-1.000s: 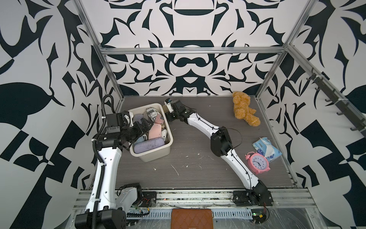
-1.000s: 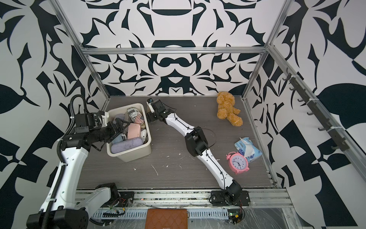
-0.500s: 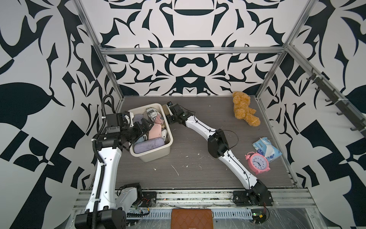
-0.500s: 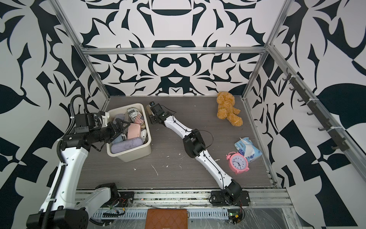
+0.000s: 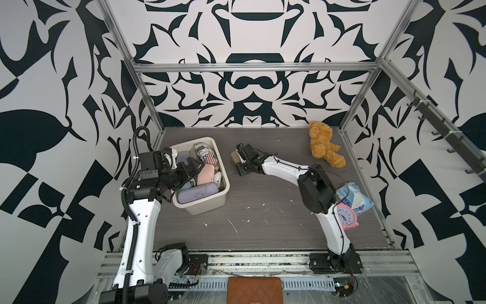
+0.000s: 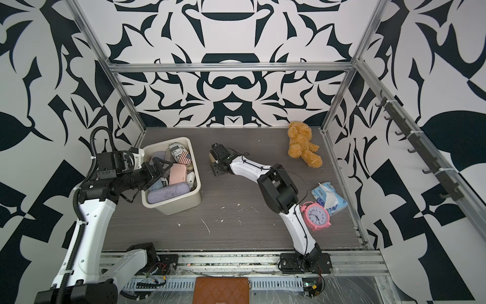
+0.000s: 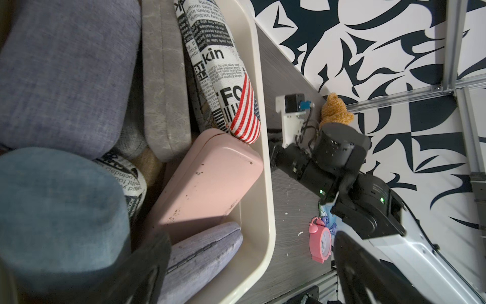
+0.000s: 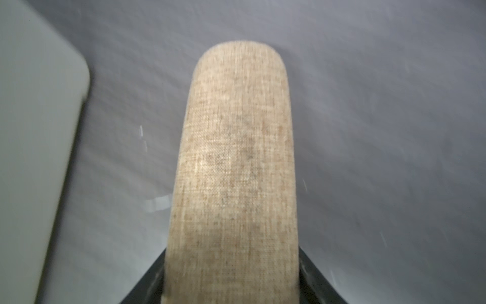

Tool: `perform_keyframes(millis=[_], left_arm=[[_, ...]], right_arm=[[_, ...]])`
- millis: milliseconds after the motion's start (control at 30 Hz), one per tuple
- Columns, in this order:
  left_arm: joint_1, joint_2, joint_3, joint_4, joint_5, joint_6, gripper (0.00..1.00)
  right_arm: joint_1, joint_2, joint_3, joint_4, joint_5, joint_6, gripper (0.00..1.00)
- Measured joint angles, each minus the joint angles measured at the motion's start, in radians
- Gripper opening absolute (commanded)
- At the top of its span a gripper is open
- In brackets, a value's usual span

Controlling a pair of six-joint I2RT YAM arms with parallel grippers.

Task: Put the glasses cases into the storage boxes
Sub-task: Pick up the glasses case at the center of the board, then place the glasses case in the storage box.

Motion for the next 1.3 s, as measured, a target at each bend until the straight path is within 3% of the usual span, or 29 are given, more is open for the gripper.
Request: perform_keyframes(millis=[133,267,533,733,867,967,1233,1300], left_arm=[[0.0,-0.021,0.014,0.021,0.013,-0.007,0.99],[0.0,-0.03,0.026,0.045,0.02,-0.015,0.99],[0.0,-0.027,0.026,0.058,0.034,-0.026,0.99],[0.0,-0.038,0.045,0.049,-0.012,-0.026,0.99],[0.0,-0.051,0.069,0.034,-0.112,-0.026,0.99],[0.0,-0.055,0.098,0.027,-0.19,-0.03,0.99],[0.078,-0.062,0.195,0.009,-0.355,-0.037,0.99],[0.106,-0.069,0.195,0.006,-0.367,-0.038,0.99]], right_arm=[[0.029,-0.162,-0.28,0.014,0.012,0.029,0.52],[0.076,-0.252,-0.416,0.007,0.059,0.047,0.52],[0.101,-0.461,-0.422,0.0,0.127,0.055,0.51],[0.117,-0.507,-0.354,-0.018,0.15,0.055,0.51],[0.193,-0.469,-0.176,-0.081,0.149,0.052,0.51],[0.262,-0.363,0.061,-0.106,0.127,0.048,0.5],[0.353,0.124,0.783,-0.244,0.034,0.035,0.52],[0.354,0.257,0.955,-0.296,0.009,0.037,0.58]])
